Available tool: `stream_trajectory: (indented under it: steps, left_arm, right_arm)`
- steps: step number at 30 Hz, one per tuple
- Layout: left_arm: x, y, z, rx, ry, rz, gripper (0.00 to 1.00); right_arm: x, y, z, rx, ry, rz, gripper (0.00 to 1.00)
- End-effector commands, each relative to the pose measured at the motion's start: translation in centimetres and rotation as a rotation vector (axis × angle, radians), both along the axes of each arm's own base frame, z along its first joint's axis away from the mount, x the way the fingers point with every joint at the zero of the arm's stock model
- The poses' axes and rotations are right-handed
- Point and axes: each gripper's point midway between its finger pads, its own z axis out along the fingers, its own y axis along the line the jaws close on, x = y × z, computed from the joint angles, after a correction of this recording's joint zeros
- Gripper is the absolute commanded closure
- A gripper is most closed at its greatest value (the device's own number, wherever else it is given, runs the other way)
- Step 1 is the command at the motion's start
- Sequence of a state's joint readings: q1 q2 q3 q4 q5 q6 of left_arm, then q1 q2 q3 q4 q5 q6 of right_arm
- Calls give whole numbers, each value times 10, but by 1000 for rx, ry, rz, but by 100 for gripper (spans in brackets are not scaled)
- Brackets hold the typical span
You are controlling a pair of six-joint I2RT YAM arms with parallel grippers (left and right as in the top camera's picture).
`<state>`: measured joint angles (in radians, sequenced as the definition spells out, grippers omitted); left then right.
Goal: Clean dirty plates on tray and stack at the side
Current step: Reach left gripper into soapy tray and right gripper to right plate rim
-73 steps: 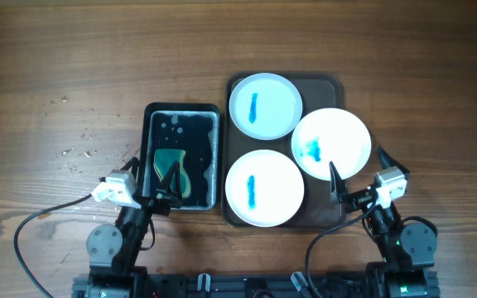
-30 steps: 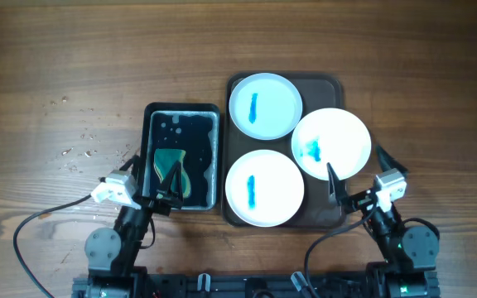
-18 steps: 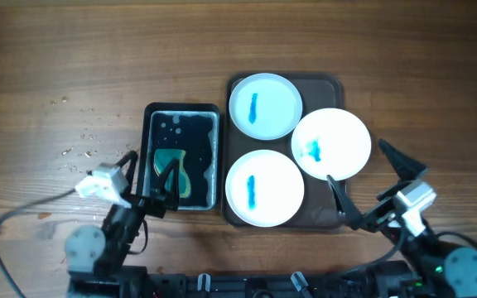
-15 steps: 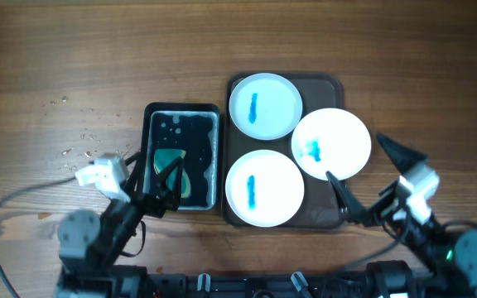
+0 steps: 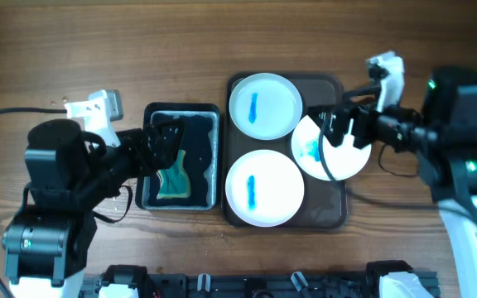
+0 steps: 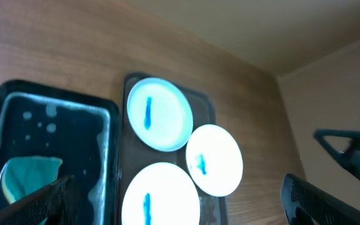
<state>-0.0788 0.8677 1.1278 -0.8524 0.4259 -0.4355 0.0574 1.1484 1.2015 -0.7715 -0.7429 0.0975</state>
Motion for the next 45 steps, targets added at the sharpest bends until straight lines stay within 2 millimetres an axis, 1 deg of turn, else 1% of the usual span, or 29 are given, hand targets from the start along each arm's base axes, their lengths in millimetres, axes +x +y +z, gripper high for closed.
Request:
stream_trajectory:
  steps: [1,3,5,7,8,9,11,14,17,18,19,21,22,23,25,26,27,28,30,33,34,35,36,37,38,40,42,43,45]
  left_arm:
    - [2,1,-8,12,45,8,0]
    - [2,21,-41,86,191,117,2]
    - [-5,38,-75,157,351,197,8]
    - [-11,42,-102,200,477,205,19]
    - [-14,43,-119,219,563,202,26]
    - [-17,44,-133,237,631,199,29]
    - [-21,47,-160,272,754,196,34]
    - [-25,47,-200,302,906,181,39]
    - [-28,47,-239,324,1025,168,44]
    - [-27,47,-252,329,1053,165,48]
    - [-24,45,-267,327,1076,159,51]
    - [-18,38,-286,296,1103,138,61]
    - [-11,32,-299,279,1108,120,63]
    - [-9,31,-305,285,1106,113,64]
    - [-3,28,-315,312,1091,103,69]
    - [0,28,-320,334,1079,103,78]
    - [2,28,-323,353,1066,100,96]
    - [6,25,-323,352,1051,96,96]
    - [11,24,-316,350,1035,95,96]
    - [23,22,-288,350,1032,96,96]
    - [26,22,-279,350,1030,96,93]
    - [30,21,-268,351,1023,91,86]
    - [32,21,-261,357,1012,75,76]
    - [34,21,-255,366,998,61,69]
    - [36,22,-252,377,985,53,66]
    - [39,29,-252,415,970,76,59]
    - [46,37,-257,455,938,103,55]
    - [50,38,-261,461,917,112,52]
    - [54,37,-270,455,889,115,49]
  right_arm:
    - [-3,4,-21,30,164,4,0]
    - [-8,-5,-49,-38,287,-45,0]
    - [-18,-13,-74,-135,385,-88,0]
    - [-28,-17,-90,-229,435,-103,0]
    - [-34,-17,-97,-273,449,-99,0]
    - [-38,-14,-102,-305,456,-88,0]
    - [-47,-2,-109,-339,460,-42,0]
    - [-56,13,-114,-351,467,-5,0]
    - [-54,13,-116,-370,482,-67,0]
    - [-53,13,-116,-370,485,-81,0]
    - [-52,13,-116,-368,485,-87,0]
    - [-50,14,-115,-365,478,-88,0]
    - [-50,14,-115,-363,475,-89,1]
    - [-49,14,-115,-363,473,-89,0]
    - [-49,14,-115,-362,471,-89,0]
    - [-48,15,-114,-360,468,-90,0]
    - [-48,15,-114,-359,467,-90,0]
    - [-48,15,-114,-359,467,-90,0]
    - [-48,15,-114,-358,468,-92,0]
    - [-48,14,-115,-361,471,-92,0]
    - [-48,14,-115,-362,470,-94,0]
    - [-48,14,-115,-362,470,-94,0]
    - [-48,14,-115,-362,470,-94,0]
    - [-48,14,-115,-362,470,-94,0]
    - [-48,14,-115,-362,470,-94,0]
    - [-48,14,-115,-361,471,-95,0]
    - [-48,14,-115,-354,481,-108,0]
    - [-48,14,-115,-354,480,-108,0]
    - [-48,14,-115,-354,479,-108,0]
